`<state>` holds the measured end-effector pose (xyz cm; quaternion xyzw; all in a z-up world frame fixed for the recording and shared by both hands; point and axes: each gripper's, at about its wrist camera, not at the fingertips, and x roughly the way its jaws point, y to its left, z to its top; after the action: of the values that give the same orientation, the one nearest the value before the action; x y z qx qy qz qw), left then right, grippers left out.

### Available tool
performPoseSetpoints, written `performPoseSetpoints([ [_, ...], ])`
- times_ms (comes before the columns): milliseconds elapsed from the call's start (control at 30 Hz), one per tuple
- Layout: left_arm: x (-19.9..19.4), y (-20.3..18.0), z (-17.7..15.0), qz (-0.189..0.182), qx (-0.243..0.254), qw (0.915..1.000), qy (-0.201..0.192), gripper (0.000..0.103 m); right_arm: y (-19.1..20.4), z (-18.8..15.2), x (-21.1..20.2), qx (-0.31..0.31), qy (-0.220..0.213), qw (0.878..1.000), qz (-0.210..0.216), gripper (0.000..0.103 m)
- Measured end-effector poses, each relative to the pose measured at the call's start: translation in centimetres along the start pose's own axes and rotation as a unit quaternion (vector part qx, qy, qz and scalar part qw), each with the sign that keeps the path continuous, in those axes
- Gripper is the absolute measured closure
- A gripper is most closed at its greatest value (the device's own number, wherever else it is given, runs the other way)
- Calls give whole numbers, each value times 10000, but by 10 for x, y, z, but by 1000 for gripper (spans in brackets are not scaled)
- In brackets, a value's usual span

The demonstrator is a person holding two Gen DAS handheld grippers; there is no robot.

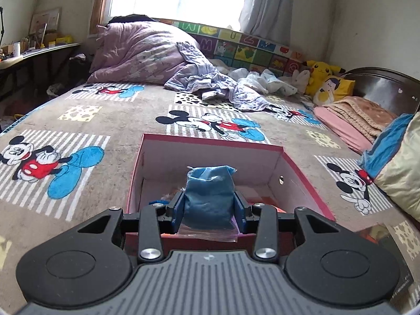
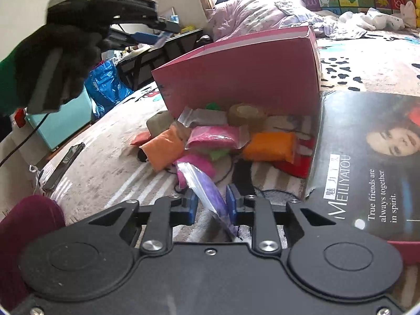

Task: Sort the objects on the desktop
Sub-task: 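Carry the blue packet into the shoebox with the left gripper and release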

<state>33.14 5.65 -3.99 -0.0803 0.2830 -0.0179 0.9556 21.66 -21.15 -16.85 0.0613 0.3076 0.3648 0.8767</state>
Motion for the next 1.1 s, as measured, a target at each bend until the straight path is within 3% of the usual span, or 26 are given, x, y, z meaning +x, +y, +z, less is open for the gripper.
performPoseSetpoints([
  [433, 68, 7, 29, 239, 162, 9984, 493, 65, -4, 0, 7, 90, 50, 9998, 142, 81],
  [1000, 126, 18, 36, 782, 567, 9891, 1114, 65, -3, 0, 14, 92, 104, 9997, 200, 81],
  [1100, 129, 16, 35, 941, 749, 9870, 1071, 49, -3, 0, 15, 71, 121, 9997, 195, 81],
])
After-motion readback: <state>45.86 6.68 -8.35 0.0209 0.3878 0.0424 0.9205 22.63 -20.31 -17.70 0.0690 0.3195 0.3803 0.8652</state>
